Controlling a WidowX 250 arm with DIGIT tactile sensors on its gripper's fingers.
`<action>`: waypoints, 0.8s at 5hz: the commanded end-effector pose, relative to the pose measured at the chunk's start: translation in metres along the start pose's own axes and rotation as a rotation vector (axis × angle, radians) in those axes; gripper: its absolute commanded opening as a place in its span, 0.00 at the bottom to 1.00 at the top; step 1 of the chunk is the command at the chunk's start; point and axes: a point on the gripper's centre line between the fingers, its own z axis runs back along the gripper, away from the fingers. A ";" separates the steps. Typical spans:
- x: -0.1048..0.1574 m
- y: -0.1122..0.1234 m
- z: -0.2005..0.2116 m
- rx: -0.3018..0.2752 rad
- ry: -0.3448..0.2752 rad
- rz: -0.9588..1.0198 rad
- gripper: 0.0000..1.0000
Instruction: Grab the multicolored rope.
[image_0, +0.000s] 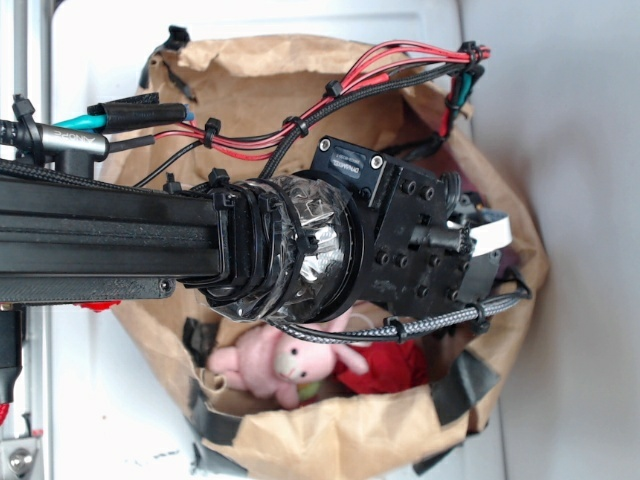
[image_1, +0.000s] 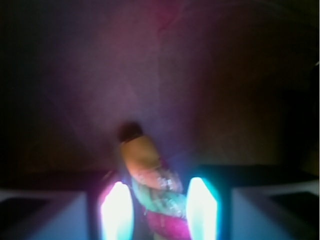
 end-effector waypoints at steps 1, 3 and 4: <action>-0.005 -0.006 -0.002 -0.020 -0.003 -0.028 0.00; -0.001 0.002 0.029 -0.069 0.045 -0.022 0.00; -0.001 0.010 0.056 -0.093 0.075 -0.016 0.00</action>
